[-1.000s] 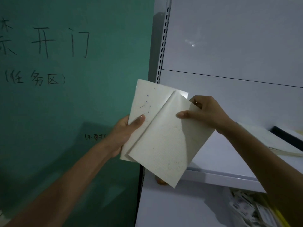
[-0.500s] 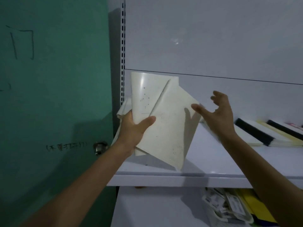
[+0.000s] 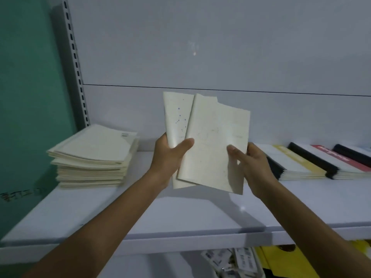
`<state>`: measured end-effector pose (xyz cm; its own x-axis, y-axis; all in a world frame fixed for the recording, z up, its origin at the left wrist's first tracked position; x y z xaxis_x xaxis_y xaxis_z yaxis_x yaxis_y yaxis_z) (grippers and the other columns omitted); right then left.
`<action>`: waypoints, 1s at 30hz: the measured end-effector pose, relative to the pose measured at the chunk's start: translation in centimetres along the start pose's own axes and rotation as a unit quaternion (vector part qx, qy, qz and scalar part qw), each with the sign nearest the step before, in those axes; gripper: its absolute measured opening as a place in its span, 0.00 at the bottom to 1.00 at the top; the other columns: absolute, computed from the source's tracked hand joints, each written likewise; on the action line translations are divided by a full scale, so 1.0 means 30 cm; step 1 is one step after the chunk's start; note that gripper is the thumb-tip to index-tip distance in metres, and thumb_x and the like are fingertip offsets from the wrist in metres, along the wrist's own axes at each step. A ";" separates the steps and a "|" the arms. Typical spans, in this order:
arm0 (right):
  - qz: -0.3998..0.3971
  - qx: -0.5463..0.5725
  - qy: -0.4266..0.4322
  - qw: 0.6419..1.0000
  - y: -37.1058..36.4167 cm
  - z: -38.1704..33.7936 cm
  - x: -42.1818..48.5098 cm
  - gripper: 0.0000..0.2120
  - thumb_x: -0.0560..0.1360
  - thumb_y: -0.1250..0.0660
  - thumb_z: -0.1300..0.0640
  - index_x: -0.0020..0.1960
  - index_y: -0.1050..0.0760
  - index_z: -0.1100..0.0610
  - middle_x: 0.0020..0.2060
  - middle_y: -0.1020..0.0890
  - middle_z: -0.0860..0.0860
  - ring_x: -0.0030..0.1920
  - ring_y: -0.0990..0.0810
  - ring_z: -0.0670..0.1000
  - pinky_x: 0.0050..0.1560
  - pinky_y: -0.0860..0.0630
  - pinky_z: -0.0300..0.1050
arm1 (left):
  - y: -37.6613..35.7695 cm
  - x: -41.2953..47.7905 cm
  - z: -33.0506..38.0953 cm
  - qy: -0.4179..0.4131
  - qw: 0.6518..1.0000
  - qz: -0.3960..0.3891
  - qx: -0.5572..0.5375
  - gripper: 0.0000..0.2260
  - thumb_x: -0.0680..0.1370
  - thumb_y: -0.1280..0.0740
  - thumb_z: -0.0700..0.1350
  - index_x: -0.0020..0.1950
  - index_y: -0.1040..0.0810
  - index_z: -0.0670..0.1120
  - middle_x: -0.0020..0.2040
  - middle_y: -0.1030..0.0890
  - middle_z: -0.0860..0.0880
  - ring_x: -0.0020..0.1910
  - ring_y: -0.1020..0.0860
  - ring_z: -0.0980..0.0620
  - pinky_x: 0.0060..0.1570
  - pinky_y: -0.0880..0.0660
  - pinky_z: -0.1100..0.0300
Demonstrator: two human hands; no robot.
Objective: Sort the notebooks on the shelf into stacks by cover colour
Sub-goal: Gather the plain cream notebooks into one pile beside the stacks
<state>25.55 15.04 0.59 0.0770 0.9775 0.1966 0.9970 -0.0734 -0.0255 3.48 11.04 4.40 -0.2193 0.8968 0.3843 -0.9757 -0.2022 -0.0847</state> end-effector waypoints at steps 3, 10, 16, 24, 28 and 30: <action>0.029 -0.011 0.020 0.999 0.129 -0.021 0.063 0.10 0.77 0.33 0.55 0.56 0.26 0.56 0.47 0.19 0.51 0.46 0.20 0.53 0.43 0.23 0.48 | -0.138 0.018 -0.045 0.028 1.000 -0.011 0.001 0.04 0.77 0.31 0.45 0.49 0.22 0.54 0.48 0.17 0.55 0.50 0.19 0.54 0.52 0.23 0.59; 0.019 -0.021 0.020 0.999 0.318 -0.033 0.231 0.04 0.77 0.35 0.55 0.51 0.27 0.53 0.43 0.22 0.51 0.45 0.21 0.55 0.45 0.22 0.52 | -0.277 0.052 -0.138 0.072 0.997 -0.001 0.042 0.06 0.80 0.38 0.50 0.56 0.24 0.54 0.54 0.20 0.57 0.57 0.22 0.54 0.61 0.27 0.54; 0.009 -0.038 -0.012 0.999 0.299 0.046 0.303 0.04 0.77 0.35 0.58 0.48 0.25 0.60 0.38 0.21 0.54 0.37 0.21 0.54 0.35 0.26 0.44 | -0.341 0.133 -0.194 0.079 0.994 -0.003 0.082 0.13 0.82 0.41 0.48 0.65 0.27 0.50 0.57 0.21 0.55 0.58 0.23 0.55 0.59 0.28 0.57; 0.006 -0.120 -0.056 0.991 0.245 0.173 0.406 0.09 0.78 0.36 0.56 0.53 0.28 0.61 0.41 0.23 0.52 0.42 0.23 0.52 0.35 0.29 0.41 | -0.425 0.233 -0.317 0.124 0.982 -0.055 0.131 0.12 0.80 0.39 0.51 0.62 0.30 0.50 0.59 0.22 0.50 0.56 0.23 0.51 0.58 0.26 0.53; 0.011 -0.123 -0.073 0.990 0.245 0.208 0.455 0.09 0.78 0.35 0.57 0.53 0.28 0.62 0.46 0.22 0.55 0.44 0.23 0.55 0.42 0.25 0.46 | -0.436 0.253 -0.371 0.108 0.960 -0.062 0.249 0.18 0.79 0.40 0.56 0.63 0.31 0.46 0.56 0.23 0.50 0.54 0.23 0.48 0.55 0.25 0.50; -0.001 -0.132 -0.082 0.988 0.231 0.245 0.466 0.10 0.78 0.35 0.58 0.56 0.26 0.63 0.45 0.21 0.55 0.42 0.22 0.54 0.40 0.25 0.45 | -0.414 0.269 -0.419 0.106 0.953 -0.052 0.279 0.27 0.72 0.41 0.62 0.62 0.29 0.44 0.58 0.24 0.48 0.55 0.24 0.47 0.55 0.25 0.46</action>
<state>33.45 29.66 -4.02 0.0930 0.9951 0.0335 0.9670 -0.0983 0.2351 13.80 25.73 -2.99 -0.1753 0.9707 0.1640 -0.8528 -0.2330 0.4674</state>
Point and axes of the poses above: each hand's wrist, its own x-axis towards the middle knuckle, its own y-axis out of the back of the hand, z = x × y, the point moved 10 cm from there along x, towards the middle knuckle
